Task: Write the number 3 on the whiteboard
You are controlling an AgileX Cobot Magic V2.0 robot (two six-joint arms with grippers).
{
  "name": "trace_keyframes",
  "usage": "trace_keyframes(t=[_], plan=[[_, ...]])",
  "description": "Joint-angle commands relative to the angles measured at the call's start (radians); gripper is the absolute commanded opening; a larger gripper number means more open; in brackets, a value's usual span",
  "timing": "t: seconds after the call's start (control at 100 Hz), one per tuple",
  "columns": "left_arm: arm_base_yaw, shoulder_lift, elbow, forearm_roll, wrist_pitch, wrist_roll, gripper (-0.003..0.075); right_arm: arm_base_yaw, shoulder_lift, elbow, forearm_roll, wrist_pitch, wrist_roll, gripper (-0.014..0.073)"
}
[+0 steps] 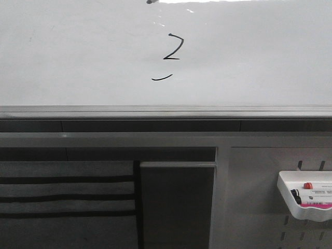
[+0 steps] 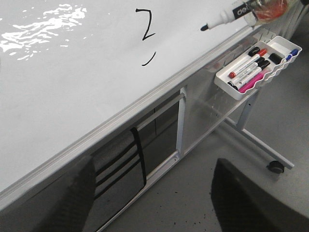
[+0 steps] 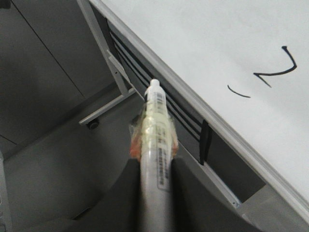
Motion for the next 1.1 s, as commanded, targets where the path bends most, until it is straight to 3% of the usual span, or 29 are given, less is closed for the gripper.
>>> trace_keyframes(t=[0.0, 0.37, 0.73, 0.81, 0.94, 1.0, 1.09], plan=[[-0.001, -0.002, -0.025, -0.041, -0.053, -0.009, 0.0472, -0.007, -0.030, -0.019, 0.040, 0.011, -0.011, 0.0041], [-0.001, -0.002, -0.025, -0.053, -0.056, -0.009, 0.0472, -0.007, -0.030, 0.030, 0.040, 0.134, -0.062, 0.0041], [-0.001, 0.009, -0.025, -0.131, -0.069, 0.009, 0.0472, -0.007, -0.030, 0.030, 0.040, 0.123, -0.099, 0.0041], [-0.008, 0.031, -0.025, -0.159, -0.012, 0.104, 0.0471, -0.003, -0.030, 0.030, 0.052, 0.122, -0.170, 0.0041], [-0.042, 0.106, -0.027, -0.262, 0.070, 0.249, 0.0471, 0.050, -0.030, 0.030, 0.067, 0.120, -0.397, 0.0041], [-0.071, 0.152, -0.039, -0.271, 0.105, 0.299, 0.0471, 0.084, -0.030, 0.030, 0.070, 0.120, -0.525, 0.0041], [-0.126, 0.214, -0.068, -0.268, 0.124, 0.350, 0.0471, 0.133, -0.030, 0.030, 0.083, 0.084, -0.612, 0.0041]])
